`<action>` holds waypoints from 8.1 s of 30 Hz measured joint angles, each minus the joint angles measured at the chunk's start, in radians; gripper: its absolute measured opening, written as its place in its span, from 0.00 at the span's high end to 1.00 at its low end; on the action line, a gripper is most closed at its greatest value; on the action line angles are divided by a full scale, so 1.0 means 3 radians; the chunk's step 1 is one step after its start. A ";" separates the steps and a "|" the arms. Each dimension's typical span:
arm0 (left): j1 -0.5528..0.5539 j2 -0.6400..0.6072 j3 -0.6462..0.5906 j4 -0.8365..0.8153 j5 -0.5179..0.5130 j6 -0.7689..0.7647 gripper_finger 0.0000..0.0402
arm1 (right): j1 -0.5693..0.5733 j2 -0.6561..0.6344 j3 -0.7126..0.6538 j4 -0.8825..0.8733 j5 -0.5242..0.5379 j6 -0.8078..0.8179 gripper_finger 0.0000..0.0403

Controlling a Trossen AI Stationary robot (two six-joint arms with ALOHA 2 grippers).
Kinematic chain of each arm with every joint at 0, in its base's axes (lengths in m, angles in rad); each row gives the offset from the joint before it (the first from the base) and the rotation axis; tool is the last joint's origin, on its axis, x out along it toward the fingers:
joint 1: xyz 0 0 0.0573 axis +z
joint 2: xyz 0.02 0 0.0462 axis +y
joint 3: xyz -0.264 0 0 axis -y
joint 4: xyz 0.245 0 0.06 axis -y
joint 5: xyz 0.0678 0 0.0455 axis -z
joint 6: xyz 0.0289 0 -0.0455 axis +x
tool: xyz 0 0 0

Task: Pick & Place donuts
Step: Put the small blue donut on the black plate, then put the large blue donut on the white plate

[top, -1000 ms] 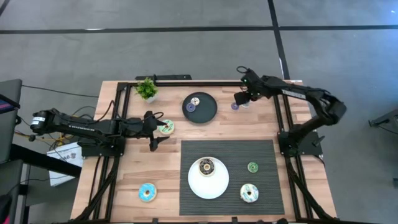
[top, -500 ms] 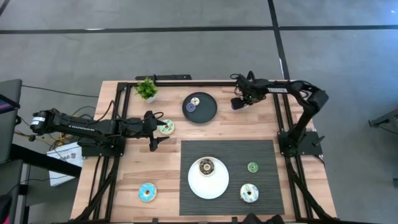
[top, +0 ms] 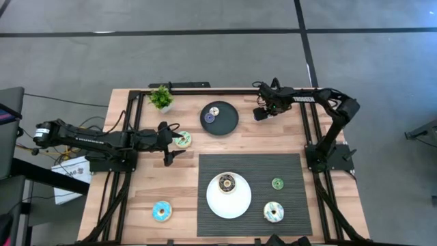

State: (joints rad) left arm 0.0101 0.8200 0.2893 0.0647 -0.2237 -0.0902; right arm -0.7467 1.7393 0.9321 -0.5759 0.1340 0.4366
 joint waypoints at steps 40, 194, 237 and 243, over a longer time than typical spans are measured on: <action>0.0000 0.0000 0.0000 0.0004 -0.0001 -0.0019 0.19 | 0.1053 0.0063 0.1382 0.0291 0.0051 -0.0313 0.58; 0.0899 0.2115 0.1241 -0.1559 0.0120 -0.1232 0.52 | 0.2482 -0.2242 -0.1924 0.0899 0.0417 0.0611 0.48; 0.0790 0.1849 0.1517 -0.1890 -0.0326 -0.1558 0.29 | 0.2482 -0.2242 -0.1924 0.0906 0.0424 0.0614 0.48; 0.0790 0.1854 0.1415 -0.1866 -0.0312 -0.1562 0.23 | 0.2482 -0.2242 -0.1924 0.0908 0.0424 0.0614 0.48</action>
State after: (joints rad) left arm 0.2470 1.3762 0.7139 -0.4951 -0.3175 -0.5587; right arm -0.0021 1.0668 0.3550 -0.3035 0.2611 0.6209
